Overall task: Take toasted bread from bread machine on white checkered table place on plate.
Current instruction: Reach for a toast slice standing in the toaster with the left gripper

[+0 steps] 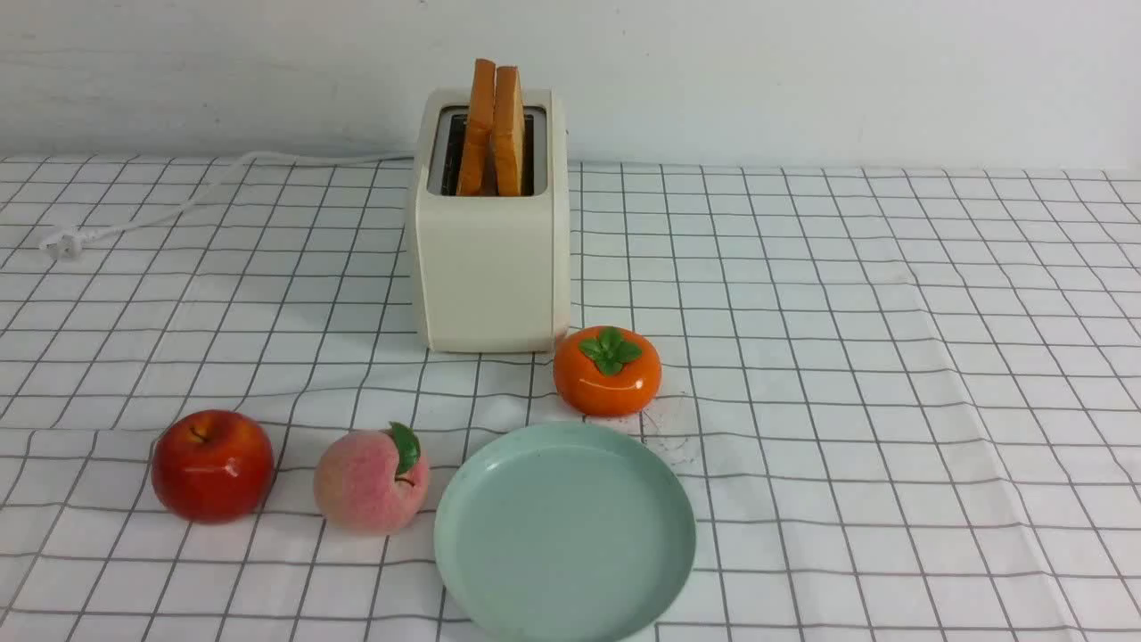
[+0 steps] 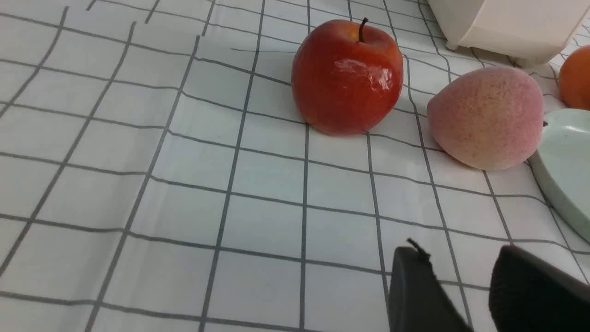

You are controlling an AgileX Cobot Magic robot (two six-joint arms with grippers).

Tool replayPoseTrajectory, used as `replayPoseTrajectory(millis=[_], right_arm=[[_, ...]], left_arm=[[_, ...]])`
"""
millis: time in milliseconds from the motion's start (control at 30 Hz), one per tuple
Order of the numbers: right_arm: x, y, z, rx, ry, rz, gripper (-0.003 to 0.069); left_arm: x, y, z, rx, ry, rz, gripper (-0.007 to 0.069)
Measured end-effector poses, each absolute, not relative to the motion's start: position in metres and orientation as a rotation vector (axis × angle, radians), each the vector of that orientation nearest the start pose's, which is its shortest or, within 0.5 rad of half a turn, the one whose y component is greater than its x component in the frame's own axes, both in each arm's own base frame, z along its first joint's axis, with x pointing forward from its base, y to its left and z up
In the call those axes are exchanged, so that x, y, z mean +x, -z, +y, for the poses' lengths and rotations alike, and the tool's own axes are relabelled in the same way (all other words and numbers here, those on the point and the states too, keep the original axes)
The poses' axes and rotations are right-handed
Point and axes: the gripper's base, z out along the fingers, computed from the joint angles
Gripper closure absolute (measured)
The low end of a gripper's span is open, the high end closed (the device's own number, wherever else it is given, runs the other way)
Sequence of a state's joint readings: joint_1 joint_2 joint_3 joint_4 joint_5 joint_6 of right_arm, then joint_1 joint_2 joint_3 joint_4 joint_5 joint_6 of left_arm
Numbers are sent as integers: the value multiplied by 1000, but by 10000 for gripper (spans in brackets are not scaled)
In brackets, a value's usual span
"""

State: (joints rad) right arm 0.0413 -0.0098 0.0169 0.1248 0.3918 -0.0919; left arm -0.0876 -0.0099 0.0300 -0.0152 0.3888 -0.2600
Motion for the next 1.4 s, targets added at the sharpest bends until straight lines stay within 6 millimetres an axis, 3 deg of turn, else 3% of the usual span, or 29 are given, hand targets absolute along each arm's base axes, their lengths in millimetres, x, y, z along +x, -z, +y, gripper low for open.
replayPoseTrajectory(millis=[1100,1200,1400], right_arm=[[52,-173,6,-49,-89,1880,417],[52,-173,6,-49,-89,1880,417],[52,-173,6,-49,-89,1880,417]], left_arm=[[53,-171,-5,-172,256,1869,386],[54,-176,-6,-210,313,1808,386],[56,-191,-8,-449,602,1621,386]])
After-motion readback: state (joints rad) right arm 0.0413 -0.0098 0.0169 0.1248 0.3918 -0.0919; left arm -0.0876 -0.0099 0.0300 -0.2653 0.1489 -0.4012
